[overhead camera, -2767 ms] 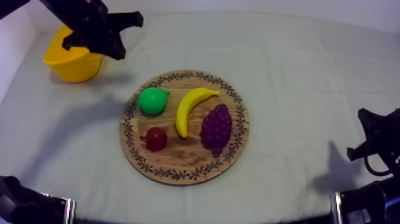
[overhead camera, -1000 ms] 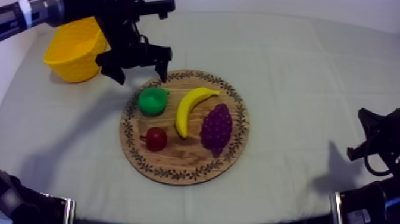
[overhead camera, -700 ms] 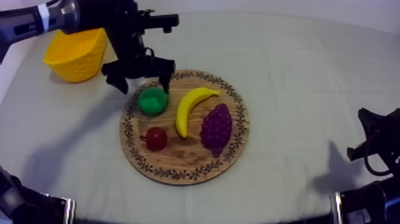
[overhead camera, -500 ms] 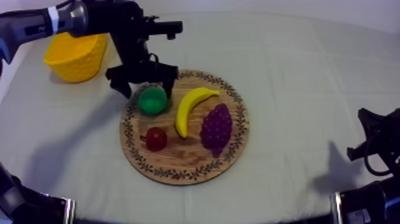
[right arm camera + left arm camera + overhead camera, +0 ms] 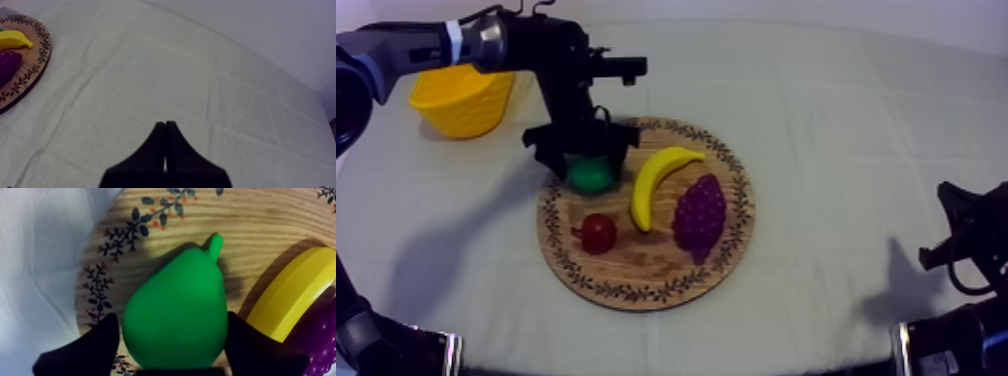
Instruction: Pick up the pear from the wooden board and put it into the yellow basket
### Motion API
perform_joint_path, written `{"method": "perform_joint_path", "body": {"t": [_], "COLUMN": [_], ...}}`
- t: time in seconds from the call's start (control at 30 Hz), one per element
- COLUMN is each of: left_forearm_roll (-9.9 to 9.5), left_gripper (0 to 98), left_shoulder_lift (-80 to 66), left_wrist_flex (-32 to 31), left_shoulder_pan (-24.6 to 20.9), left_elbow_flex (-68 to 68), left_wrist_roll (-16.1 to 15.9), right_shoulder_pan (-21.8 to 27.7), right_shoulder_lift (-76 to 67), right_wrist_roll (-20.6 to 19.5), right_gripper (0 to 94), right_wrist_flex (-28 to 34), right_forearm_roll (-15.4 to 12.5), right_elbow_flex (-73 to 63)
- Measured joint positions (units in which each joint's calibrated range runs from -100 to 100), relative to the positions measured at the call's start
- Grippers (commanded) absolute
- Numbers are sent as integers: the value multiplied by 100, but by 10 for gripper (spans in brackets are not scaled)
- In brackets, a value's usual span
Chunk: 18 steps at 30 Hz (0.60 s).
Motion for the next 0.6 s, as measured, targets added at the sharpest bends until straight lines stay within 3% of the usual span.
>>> {"method": "perform_joint_path", "body": {"t": [0.23, 0.6], "left_forearm_roll": [0, -10], "left_gripper": [464, 448], "left_shoulder_lift": [29, -355], "left_wrist_flex": [-98, -31], "left_shoulder_pan": [1, -3], "left_elbow_flex": [65, -100], "left_wrist_roll": [-52, -192], "right_shoulder_pan": [0, 0], "right_shoulder_lift": [0, 0], "right_wrist_roll": [0, 0], "right_gripper": [4, 4], "right_wrist_flex": [0, 0], "right_forearm_roll": [0, 0], "right_elbow_flex": [0, 0]}}
